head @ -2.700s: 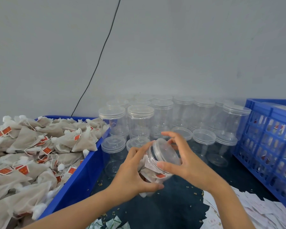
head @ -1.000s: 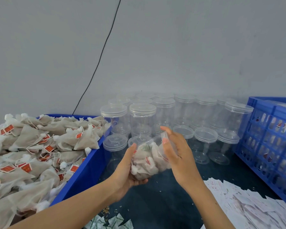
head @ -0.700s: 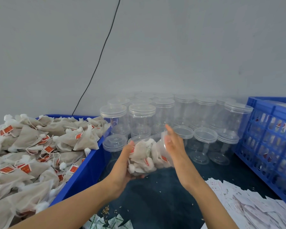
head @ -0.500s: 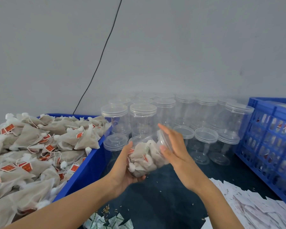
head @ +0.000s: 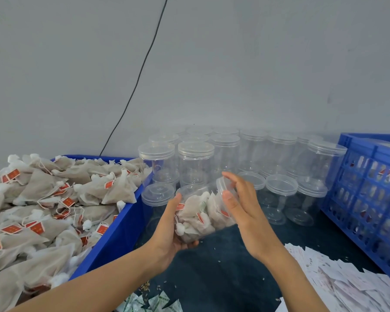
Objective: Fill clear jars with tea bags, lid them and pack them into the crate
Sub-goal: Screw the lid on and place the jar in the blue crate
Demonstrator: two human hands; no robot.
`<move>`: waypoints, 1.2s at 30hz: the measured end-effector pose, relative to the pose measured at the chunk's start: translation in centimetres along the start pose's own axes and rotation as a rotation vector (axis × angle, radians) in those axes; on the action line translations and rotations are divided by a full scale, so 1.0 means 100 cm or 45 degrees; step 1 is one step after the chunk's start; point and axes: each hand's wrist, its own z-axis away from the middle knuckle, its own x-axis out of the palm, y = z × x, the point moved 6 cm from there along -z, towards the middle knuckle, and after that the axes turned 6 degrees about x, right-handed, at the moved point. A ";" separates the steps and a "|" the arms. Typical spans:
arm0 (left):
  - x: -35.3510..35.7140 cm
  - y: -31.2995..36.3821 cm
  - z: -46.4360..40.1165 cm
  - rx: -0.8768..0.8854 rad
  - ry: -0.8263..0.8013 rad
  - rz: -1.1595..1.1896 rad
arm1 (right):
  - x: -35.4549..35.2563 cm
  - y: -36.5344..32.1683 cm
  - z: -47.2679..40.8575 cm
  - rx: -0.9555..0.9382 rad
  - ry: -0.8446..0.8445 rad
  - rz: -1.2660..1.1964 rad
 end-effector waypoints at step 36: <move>0.028 -0.001 0.014 -0.043 -0.232 0.022 | -0.021 -0.006 0.007 0.253 0.228 -0.256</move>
